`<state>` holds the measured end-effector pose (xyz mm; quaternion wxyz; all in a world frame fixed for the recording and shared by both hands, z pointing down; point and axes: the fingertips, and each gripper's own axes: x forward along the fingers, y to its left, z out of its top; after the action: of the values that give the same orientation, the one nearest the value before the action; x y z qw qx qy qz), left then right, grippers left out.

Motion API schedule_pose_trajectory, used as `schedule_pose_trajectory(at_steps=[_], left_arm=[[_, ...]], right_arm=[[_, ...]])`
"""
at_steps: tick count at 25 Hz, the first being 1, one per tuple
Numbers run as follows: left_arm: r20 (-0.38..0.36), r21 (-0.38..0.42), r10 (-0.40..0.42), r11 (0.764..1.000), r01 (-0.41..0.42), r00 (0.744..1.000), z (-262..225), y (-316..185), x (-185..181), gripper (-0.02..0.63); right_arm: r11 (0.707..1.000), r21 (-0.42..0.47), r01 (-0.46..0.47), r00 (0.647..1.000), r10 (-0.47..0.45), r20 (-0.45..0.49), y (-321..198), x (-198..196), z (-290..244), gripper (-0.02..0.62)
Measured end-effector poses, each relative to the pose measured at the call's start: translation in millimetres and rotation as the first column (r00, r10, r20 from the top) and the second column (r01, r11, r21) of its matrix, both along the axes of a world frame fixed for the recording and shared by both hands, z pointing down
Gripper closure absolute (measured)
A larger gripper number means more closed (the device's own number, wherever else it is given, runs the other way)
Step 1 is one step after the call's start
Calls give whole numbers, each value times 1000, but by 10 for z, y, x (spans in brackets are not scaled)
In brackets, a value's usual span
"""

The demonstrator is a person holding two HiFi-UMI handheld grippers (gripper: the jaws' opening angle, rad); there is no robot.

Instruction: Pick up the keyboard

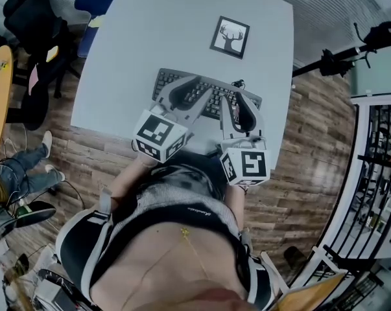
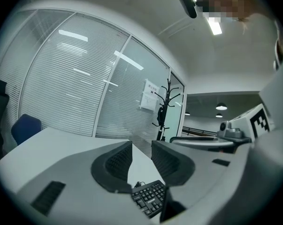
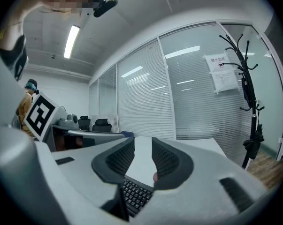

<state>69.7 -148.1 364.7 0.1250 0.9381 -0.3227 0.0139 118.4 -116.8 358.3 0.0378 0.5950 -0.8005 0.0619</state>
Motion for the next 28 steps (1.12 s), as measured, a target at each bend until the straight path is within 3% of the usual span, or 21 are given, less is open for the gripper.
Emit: schedule_pose_trajectory(at_steps=[14, 28], left_arm=[[5, -15, -38, 999, 38, 999, 77, -101, -75, 500], [30, -50, -44, 998, 45, 999, 234, -236, -104, 500]], right_arm=[[999, -21, 34, 999, -33, 3, -112, -61, 92, 488], [999, -48, 5, 1000, -5, 4, -207, 41, 206, 488]])
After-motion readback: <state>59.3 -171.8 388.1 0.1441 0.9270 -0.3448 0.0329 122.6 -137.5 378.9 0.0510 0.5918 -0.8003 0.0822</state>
